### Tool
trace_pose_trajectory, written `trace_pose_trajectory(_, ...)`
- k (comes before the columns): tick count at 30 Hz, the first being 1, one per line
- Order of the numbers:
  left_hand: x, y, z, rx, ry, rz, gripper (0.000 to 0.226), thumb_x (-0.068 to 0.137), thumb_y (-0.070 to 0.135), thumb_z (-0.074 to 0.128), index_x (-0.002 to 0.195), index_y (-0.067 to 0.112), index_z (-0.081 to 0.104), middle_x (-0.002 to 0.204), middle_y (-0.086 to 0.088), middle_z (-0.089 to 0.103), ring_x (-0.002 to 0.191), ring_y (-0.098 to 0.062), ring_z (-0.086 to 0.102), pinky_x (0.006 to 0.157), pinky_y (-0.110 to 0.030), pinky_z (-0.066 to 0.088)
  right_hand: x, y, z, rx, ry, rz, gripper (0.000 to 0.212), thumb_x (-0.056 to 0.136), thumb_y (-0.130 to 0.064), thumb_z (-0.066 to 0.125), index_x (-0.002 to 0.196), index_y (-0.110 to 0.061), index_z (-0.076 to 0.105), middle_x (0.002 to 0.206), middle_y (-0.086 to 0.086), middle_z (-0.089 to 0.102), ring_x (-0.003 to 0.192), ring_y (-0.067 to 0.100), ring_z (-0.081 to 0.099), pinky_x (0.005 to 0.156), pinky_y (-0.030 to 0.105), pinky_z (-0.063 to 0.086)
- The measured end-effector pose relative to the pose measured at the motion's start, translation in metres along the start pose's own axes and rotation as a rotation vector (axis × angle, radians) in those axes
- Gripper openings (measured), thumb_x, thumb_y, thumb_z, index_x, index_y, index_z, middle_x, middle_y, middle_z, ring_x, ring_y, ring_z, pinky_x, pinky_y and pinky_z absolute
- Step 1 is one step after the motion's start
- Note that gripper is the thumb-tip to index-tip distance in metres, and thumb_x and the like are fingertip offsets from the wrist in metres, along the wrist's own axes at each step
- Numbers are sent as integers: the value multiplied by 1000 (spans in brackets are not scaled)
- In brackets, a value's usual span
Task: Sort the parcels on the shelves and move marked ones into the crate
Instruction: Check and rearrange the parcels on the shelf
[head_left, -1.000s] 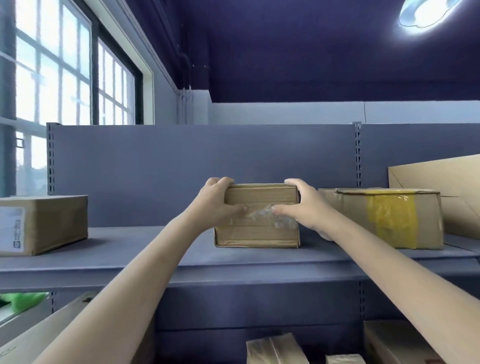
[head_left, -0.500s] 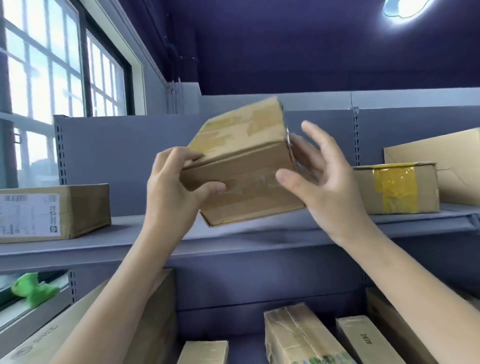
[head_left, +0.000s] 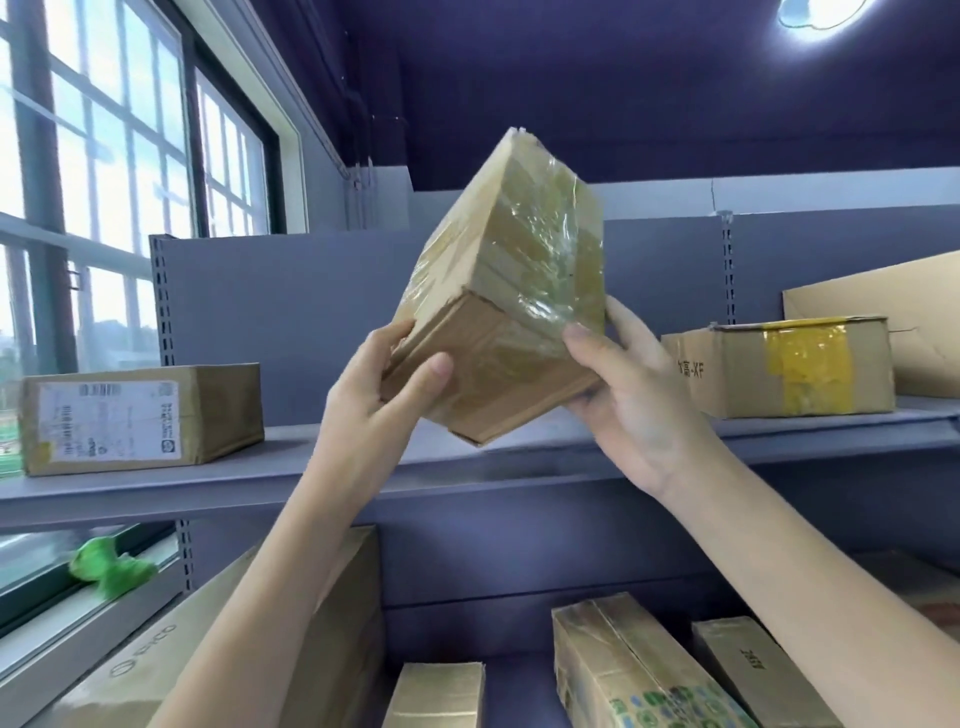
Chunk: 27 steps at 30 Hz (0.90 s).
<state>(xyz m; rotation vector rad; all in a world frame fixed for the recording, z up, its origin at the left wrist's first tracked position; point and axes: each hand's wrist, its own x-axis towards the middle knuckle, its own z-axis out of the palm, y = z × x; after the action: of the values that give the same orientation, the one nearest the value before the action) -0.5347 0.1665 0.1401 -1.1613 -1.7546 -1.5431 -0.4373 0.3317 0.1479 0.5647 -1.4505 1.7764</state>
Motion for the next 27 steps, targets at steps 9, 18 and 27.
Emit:
trace_pose_trajectory(9, 1, 31, 6, -353, -104, -23, 23, 74, 41, 65, 88, 24, 64, 74, 17, 72, 70, 3, 66, 57, -8, 47, -14, 5, 4, -457, -83, -311, 65, 82, -11, 61, 138, -29, 34, 129, -14, 55, 117, 1, 53, 93, 20, 46)
trace_pose_trajectory(18, -4, 9, 6, -524, 95, -71, 31, 88, 8, 56, 119, 12, 55, 90, 2, 70, 77, -8, 66, 67, -23, 56, -16, 12, 4, -434, -188, -233, 53, 83, -18, 54, 132, -37, 42, 137, -19, 48, 129, -4, 39, 108, 20, 32)
trace_pose_trajectory(27, -19, 6, 0, -154, 41, -53, 106, 52, 59, 75, 139, 48, 15, 127, 34, 24, 118, 25, 26, 102, -18, 28, -25, 24, 20, -460, -213, -189, 48, 83, -18, 51, 118, -51, 47, 140, -23, 42, 130, -11, 32, 111, 17, 24)
